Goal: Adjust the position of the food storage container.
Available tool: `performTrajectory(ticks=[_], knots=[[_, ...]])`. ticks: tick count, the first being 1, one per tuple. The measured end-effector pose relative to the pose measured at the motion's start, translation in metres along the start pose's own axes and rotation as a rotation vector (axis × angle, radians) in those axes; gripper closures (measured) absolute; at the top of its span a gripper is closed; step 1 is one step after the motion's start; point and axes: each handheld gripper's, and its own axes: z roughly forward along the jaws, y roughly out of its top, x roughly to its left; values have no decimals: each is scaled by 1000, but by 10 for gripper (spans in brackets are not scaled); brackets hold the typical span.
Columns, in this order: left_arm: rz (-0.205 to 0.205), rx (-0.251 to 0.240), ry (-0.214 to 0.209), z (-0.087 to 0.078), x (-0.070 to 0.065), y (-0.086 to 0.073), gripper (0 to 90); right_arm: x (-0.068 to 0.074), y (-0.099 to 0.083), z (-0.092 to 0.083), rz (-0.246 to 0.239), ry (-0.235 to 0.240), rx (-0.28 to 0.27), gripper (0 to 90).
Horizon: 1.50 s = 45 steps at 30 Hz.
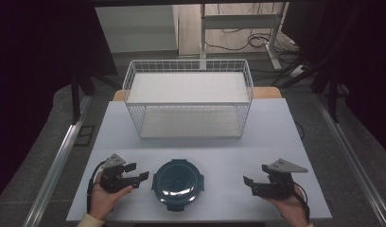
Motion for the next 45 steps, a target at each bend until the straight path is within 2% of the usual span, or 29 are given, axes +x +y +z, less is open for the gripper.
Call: performTrajectory(ticks=[3,7,11,15,18,29,33,35,41,42,45], knots=[[2,-2,-1,0,1,0,323,-2,-2,2,-10,-3,13,182],[5,-15,-6,-3,-1,1,324,-4,-1,0,37,29,5,200],[-14,-30,-56,-6,-2,2,324,-3,-1,0,20,17,8,200],[3,-40,-52,-10,-4,3,328,3,0,2,-15,-5,21,201],[8,-40,-47,-11,-4,4,332,3,0,2,-19,-2,29,210],[26,-52,-31,-17,-7,7,337,-4,-2,2,21,17,30,220],[16,-54,-54,-21,-9,10,335,-3,-2,2,18,24,31,226],[32,-58,-45,-27,-12,14,336,-3,-2,2,19,25,35,227],[44,-73,-82,-43,-15,21,345,-4,-2,3,23,30,36,229],[64,-63,-94,-47,-18,22,353,-4,-2,3,29,30,33,228],[88,-59,-85,-50,-21,23,364,-4,-2,4,30,28,33,227]])
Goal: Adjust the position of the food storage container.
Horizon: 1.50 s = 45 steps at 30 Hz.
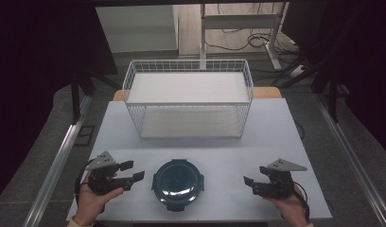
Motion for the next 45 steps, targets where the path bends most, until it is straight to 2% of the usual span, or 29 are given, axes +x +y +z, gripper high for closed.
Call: performTrajectory(ticks=[4,5,6,7,8,13,14,16,17,20,22,24,25,27,35,40,43,45], knots=[[23,15,-14,-2,-5,0,407,0,-1,1,-2,-2,2,227],[43,17,-10,-3,-8,2,463,0,-1,1,-2,-1,3,227],[43,17,-10,-3,-8,2,492,0,-1,1,-2,-1,3,227],[53,15,-4,-4,-9,2,492,1,-1,1,0,0,5,226],[59,16,-9,-5,-10,3,554,0,-1,2,2,-3,7,222],[75,29,-52,-6,-16,3,636,0,-1,2,9,-10,9,219],[79,41,-79,-5,-19,2,678,0,-1,2,12,-11,8,219],[81,43,-90,-5,-21,2,696,0,-1,2,13,-11,9,219],[92,52,-109,-4,-24,1,713,1,-1,2,15,-10,10,219],[102,66,-129,-3,-27,-1,747,1,-1,2,14,-10,10,220],[108,82,-140,-1,-29,-3,802,1,-1,3,13,-9,12,219],[136,123,-151,5,-34,-6,843,1,-2,3,12,-10,12,219],[136,123,-151,5,-34,-6,860,1,-2,3,12,-10,12,219],[184,172,-129,9,-40,-9,878,1,-2,3,10,-11,10,219],[197,241,-176,19,-45,-21,900,1,-2,3,8,-19,18,220],[200,246,-183,22,-46,-21,900,1,-2,3,6,-7,12,220],[217,272,-193,27,-49,-24,900,1,-2,3,6,-8,12,220],[218,279,-215,30,-52,-26,900,1,-2,3,5,-11,13,220]])
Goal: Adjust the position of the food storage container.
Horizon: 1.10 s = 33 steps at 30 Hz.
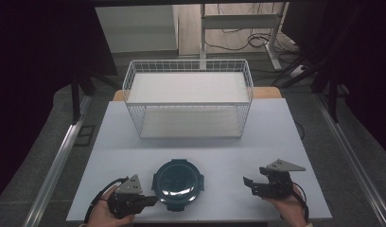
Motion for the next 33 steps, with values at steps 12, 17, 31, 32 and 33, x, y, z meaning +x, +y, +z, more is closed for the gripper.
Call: performTrajectory(ticks=[12,17,31,32,33], knots=[[35,59,-18,11,-7,0,900,-1,0,0,3,-2,4,220],[45,77,-4,19,-10,0,900,-1,0,1,0,-5,5,219],[36,80,-33,33,-9,5,900,-1,-1,2,6,-5,11,219],[36,80,-33,33,-9,5,900,-1,-1,2,6,-5,11,219],[37,82,-33,34,-9,6,900,-2,-1,2,4,-6,12,219]])
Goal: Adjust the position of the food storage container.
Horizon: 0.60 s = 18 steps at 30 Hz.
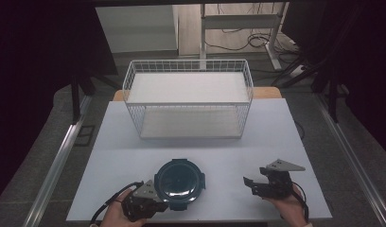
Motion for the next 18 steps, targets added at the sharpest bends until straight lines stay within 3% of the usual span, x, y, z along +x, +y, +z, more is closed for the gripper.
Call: performTrajectory(ticks=[18], knots=[[-20,-23,1,13,9,16,900,-1,0,0,0,6,-10,219]])
